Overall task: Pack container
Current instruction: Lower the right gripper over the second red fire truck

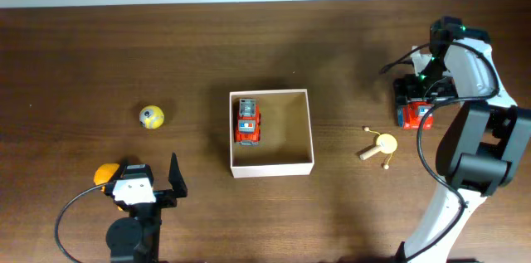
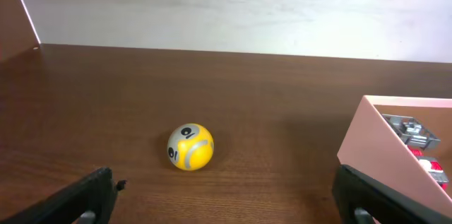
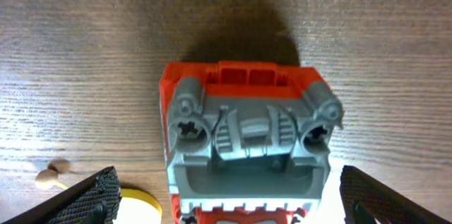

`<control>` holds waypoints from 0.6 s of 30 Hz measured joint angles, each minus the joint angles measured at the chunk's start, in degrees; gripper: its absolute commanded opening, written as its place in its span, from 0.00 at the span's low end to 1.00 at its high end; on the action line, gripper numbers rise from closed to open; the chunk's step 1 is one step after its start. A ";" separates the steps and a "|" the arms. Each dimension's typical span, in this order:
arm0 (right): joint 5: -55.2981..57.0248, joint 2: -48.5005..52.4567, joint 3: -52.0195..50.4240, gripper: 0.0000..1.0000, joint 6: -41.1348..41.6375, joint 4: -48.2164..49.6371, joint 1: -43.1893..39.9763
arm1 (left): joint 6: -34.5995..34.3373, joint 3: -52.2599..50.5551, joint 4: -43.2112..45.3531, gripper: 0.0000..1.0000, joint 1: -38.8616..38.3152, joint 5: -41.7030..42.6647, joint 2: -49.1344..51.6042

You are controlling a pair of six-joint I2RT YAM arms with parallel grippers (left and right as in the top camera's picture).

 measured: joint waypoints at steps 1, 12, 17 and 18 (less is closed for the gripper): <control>0.00 0.00 0.00 0.93 -0.09 0.26 -0.02 | 0.00 0.00 0.00 0.99 0.00 -0.02 0.00; 0.02 0.00 -0.55 0.88 -0.31 0.66 -0.02 | 0.00 0.00 0.00 0.99 0.00 -0.02 0.00; 0.00 0.00 -0.70 0.88 -0.33 0.96 -0.02 | 0.00 0.00 0.00 0.99 0.00 -0.02 0.00; 0.00 0.00 -0.70 0.88 -0.33 1.20 -0.02 | 0.00 0.00 0.00 0.99 0.00 -0.02 0.00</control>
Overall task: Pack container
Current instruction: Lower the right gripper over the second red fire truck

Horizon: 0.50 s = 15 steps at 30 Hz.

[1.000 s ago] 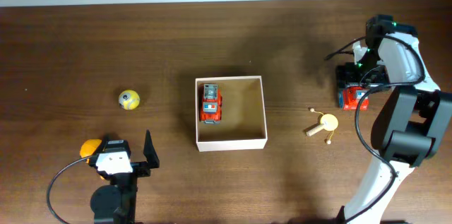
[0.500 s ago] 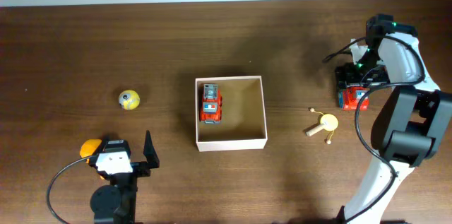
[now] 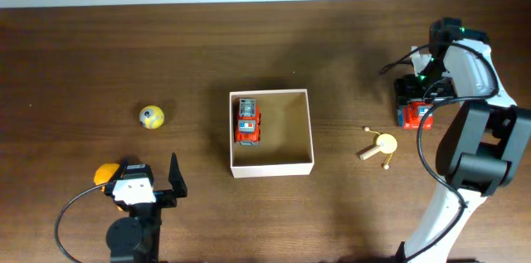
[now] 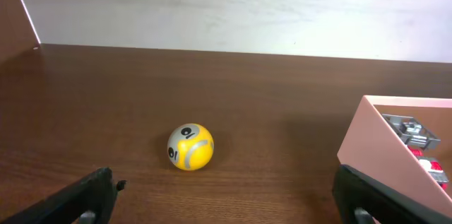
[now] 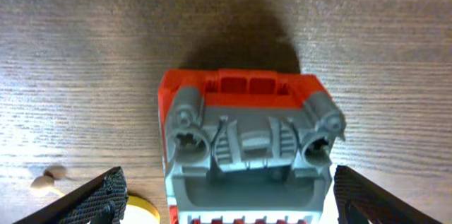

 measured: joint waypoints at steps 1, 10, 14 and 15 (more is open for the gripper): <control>0.00 0.00 -0.02 0.88 -0.02 0.20 0.00 | 0.00 0.00 0.00 0.99 0.00 0.00 0.00; 0.00 0.00 -2.14 0.89 0.02 2.54 0.00 | 0.00 0.00 0.00 0.99 0.00 0.02 0.00; 0.02 0.00 -4.13 0.89 0.00 3.91 0.00 | 0.00 0.00 0.00 0.99 0.00 0.00 0.00; 0.00 0.00 -4.52 0.89 0.02 3.89 0.00 | 0.00 0.00 0.00 0.99 0.00 0.00 0.00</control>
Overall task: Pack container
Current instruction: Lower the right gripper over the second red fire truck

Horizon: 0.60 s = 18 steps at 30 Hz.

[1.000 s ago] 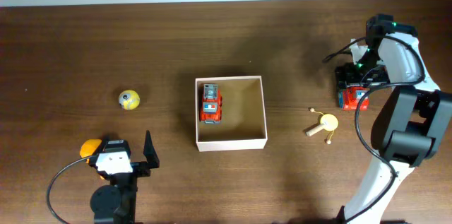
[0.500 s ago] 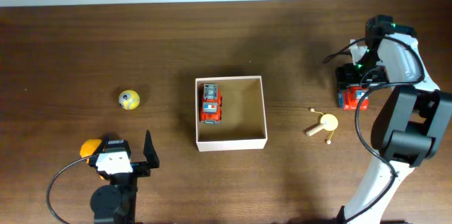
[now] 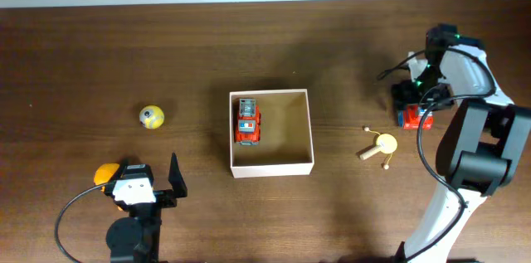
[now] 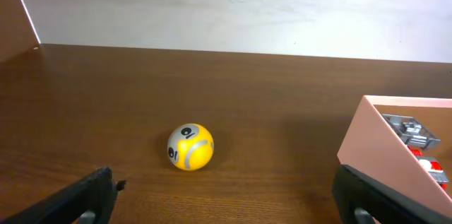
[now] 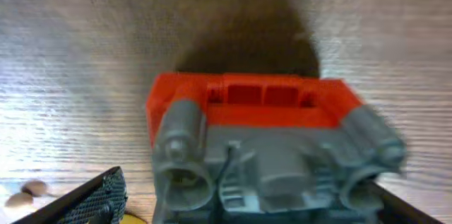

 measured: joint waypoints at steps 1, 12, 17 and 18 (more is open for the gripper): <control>0.00 0.00 -0.15 0.89 0.15 -0.04 0.00 | 0.00 0.00 0.00 0.99 0.00 0.00 0.00; -0.04 -0.02 -0.24 0.66 0.90 0.15 0.00 | 0.00 0.00 0.00 0.99 0.00 0.00 0.00; -0.04 -0.02 -0.24 0.66 1.36 0.15 0.00 | 0.00 0.00 0.00 0.99 0.00 0.00 0.00; -0.04 -0.02 -0.24 0.66 1.51 0.15 0.00 | 0.00 0.00 0.00 0.99 0.00 0.02 0.00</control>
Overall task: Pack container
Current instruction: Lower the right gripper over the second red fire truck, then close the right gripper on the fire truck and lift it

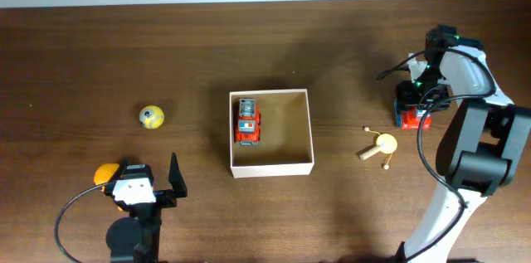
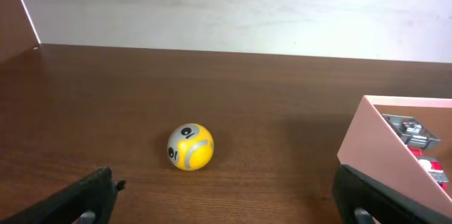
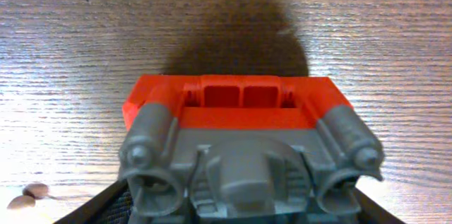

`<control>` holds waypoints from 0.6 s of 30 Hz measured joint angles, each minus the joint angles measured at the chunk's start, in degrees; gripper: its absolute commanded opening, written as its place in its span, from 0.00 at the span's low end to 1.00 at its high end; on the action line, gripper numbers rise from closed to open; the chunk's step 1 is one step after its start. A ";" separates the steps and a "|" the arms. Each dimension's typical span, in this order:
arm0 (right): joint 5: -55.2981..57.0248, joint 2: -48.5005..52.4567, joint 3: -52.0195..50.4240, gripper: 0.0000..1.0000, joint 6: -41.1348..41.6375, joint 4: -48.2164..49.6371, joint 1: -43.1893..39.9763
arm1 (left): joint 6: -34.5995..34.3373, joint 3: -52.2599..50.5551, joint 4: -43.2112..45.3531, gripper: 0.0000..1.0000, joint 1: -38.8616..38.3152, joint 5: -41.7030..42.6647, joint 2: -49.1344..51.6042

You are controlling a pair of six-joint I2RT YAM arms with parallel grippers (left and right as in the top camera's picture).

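The open cardboard box (image 1: 311, 130) stands mid-table with one red toy car (image 1: 247, 122) lying along its left wall. A second red and grey toy car (image 3: 240, 111) sits at the far right. My right gripper (image 3: 242, 210) is down over that car, open, with a finger at each of the car's sides. A yellow ball (image 2: 190, 147) lies left of the box. Near the front edge my left gripper (image 2: 224, 194) stands open and empty, facing the ball.
An orange ball (image 1: 104, 173) lies beside the left wrist at the front left. A small yellow wooden toy with pegs (image 1: 382, 145) rests between the box and the right-hand car. The box wall (image 2: 374, 146) shows at the right of the left wrist view.
My right gripper has come lower over the right-hand car, which now fills more of the wrist view. The left arm, the balls and the box have not moved.
My right gripper was open above the red car at the far right. At each later moment the car showed larger between the fingers, and now the fingers stand at its sides. The left gripper stayed open and still throughout.
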 measured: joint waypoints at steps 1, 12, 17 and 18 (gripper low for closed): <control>0.00 0.00 0.00 0.66 0.17 0.00 0.00 | 0.00 0.00 0.00 0.99 0.00 -0.02 0.00; -0.02 0.00 0.00 0.61 1.33 -1.38 0.00 | 0.00 0.00 0.00 0.99 0.00 -0.02 0.00; -0.15 0.00 0.00 0.58 2.12 -1.84 0.00 | 0.00 0.00 0.00 0.99 0.00 -0.02 0.00; -0.17 0.00 0.00 0.58 2.16 -1.92 0.00 | 0.00 0.00 0.00 0.99 0.00 0.00 0.00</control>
